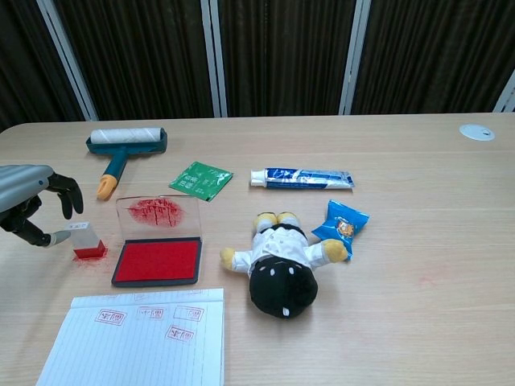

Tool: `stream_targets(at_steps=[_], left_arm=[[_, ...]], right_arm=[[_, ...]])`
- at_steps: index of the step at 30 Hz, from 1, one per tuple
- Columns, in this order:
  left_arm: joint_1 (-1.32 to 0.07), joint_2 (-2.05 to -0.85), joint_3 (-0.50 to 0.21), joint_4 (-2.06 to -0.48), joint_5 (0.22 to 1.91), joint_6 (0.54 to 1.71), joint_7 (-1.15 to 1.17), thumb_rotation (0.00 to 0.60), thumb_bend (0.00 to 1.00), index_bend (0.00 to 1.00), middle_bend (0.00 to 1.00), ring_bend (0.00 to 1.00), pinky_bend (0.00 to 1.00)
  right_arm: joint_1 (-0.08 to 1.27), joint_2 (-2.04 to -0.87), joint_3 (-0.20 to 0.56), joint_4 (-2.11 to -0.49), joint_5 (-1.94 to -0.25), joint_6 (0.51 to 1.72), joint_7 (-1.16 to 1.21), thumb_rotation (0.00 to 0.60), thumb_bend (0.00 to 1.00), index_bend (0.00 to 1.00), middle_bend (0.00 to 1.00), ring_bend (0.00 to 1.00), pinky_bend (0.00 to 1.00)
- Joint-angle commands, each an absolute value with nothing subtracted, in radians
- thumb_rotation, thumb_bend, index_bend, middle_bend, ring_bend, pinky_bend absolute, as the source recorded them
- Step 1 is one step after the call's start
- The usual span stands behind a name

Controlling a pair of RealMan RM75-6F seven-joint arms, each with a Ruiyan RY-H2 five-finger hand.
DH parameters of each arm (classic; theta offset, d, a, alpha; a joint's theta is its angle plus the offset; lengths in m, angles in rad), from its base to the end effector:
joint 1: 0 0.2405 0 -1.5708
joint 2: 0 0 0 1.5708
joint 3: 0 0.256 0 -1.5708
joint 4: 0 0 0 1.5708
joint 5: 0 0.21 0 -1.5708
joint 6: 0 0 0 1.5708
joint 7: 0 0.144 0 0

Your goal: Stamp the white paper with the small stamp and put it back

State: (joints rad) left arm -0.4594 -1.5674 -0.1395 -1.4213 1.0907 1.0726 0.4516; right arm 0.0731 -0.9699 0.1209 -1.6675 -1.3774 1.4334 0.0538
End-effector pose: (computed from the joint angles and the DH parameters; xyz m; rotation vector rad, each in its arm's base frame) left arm -0.2535 0.2908 -0.0071 -1.6426 -1.0136 -0.6721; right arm -0.3226 -0.1909 0.2127 1.2684 -0.9097 0.8435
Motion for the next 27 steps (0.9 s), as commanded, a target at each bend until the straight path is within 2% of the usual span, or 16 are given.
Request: stream_targets(at_steps=[1, 17, 27], left_arm=[[-0.464, -1.571, -0.139, -1.416, 1.085, 1.067, 0.451, 0.600, 0.29, 0.40, 0.42, 0.84, 0.84], [-0.498, -1.604, -0.145, -1.376, 1.043, 1.036, 0.473, 0.600, 0.31, 0.45, 0.44, 0.84, 0.84], [-0.512, -1.615, -0.146, -1.353, 1.037, 1.022, 0.454, 0.600, 0.31, 0.44, 0.45, 0.84, 0.84]], right_arm=[[0.074, -0.971, 0.121, -1.667, -1.376, 1.432, 0.051, 0.600, 0.00, 0.00, 0.00, 0.00, 0.00], [0.080, -0.977, 0.123, -1.658, -1.360, 1.418, 0.046, 0.600, 0.00, 0.00, 0.00, 0.00, 0.00], [0.085, -0.983, 0.127, -1.652, -1.346, 1.406, 0.039, 0.600, 0.00, 0.00, 0.00, 0.00, 0.00]])
